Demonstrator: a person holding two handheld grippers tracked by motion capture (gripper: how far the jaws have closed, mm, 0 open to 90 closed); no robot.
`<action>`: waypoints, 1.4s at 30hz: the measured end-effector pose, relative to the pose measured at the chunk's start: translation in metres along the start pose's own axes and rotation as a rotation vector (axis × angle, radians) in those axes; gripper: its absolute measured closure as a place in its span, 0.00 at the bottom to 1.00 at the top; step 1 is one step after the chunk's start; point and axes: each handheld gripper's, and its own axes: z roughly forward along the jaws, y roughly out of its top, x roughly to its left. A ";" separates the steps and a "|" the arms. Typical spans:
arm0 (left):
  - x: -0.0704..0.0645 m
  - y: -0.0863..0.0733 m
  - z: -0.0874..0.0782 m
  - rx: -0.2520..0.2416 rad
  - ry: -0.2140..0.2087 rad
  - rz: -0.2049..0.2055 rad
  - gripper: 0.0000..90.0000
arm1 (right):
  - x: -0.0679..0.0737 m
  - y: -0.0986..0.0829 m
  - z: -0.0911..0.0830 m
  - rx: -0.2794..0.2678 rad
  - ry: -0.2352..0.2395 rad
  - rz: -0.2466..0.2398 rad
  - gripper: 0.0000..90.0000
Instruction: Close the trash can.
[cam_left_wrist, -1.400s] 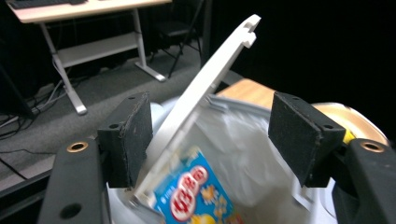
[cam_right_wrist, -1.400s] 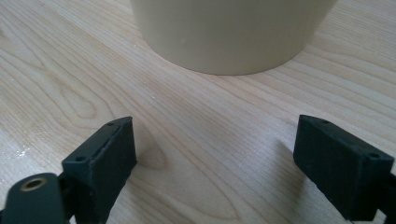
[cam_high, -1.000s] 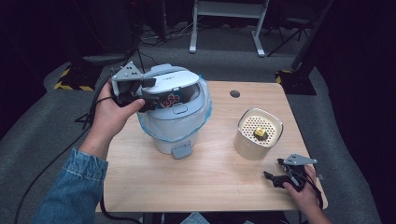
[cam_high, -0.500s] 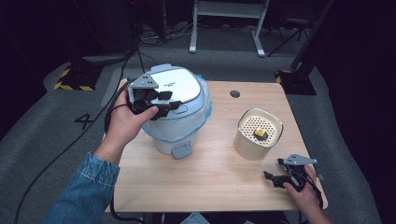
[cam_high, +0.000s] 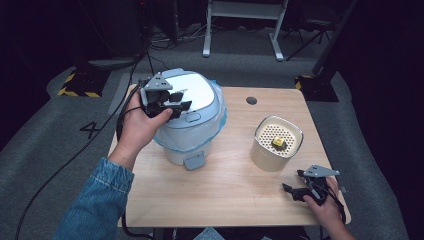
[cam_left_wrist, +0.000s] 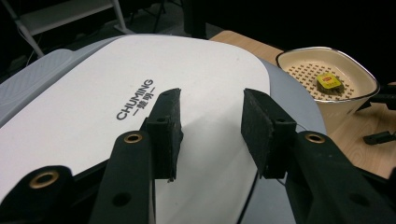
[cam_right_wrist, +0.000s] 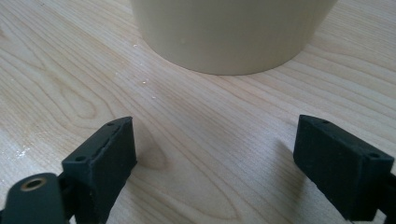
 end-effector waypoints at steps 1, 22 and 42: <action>0.000 0.000 0.000 0.000 0.003 0.001 0.65 | 0.000 0.000 0.000 0.000 0.000 0.000 0.15; -0.013 0.002 -0.003 -0.052 0.004 0.046 0.37 | 0.000 0.000 0.000 0.001 0.000 -0.001 0.15; -0.054 -0.034 -0.049 -0.085 -0.080 0.023 0.33 | -0.002 0.001 0.000 0.001 0.020 -0.011 0.15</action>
